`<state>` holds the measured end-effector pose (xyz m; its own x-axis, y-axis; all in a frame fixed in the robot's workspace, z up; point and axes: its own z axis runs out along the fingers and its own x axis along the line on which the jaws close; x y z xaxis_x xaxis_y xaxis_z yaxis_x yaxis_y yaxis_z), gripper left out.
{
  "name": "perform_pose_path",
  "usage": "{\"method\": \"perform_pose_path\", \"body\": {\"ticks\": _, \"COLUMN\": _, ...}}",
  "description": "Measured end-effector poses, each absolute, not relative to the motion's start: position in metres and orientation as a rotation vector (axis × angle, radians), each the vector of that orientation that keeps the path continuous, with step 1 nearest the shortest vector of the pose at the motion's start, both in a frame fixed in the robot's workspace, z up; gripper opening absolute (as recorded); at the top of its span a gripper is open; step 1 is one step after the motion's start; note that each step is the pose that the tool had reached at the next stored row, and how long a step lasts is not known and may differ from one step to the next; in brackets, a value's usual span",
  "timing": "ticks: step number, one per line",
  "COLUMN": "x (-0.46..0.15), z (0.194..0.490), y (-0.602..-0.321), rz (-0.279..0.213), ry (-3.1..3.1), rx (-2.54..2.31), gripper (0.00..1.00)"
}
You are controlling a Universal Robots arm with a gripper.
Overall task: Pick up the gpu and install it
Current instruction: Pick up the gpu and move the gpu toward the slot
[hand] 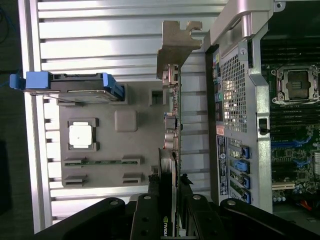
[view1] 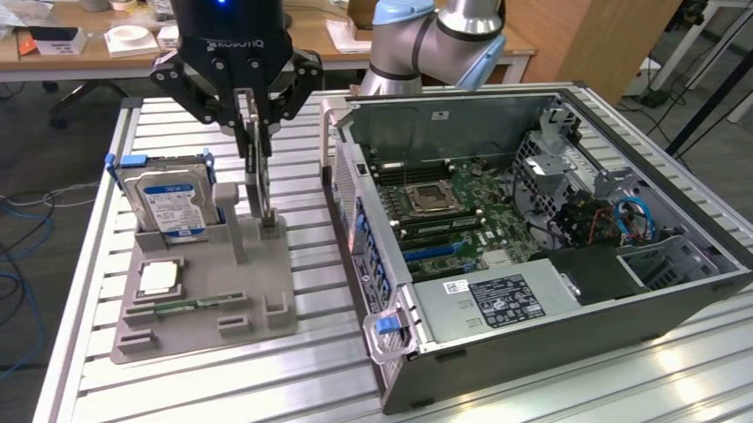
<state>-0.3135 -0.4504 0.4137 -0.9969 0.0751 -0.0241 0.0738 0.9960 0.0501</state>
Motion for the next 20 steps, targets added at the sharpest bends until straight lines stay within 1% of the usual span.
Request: {"method": "perform_pose_path", "body": {"ticks": 20, "x": -0.299, "z": 0.414, "y": -0.449, "rz": 0.077, "ry": 3.112, "rx": 0.116, "gripper": 0.26}}
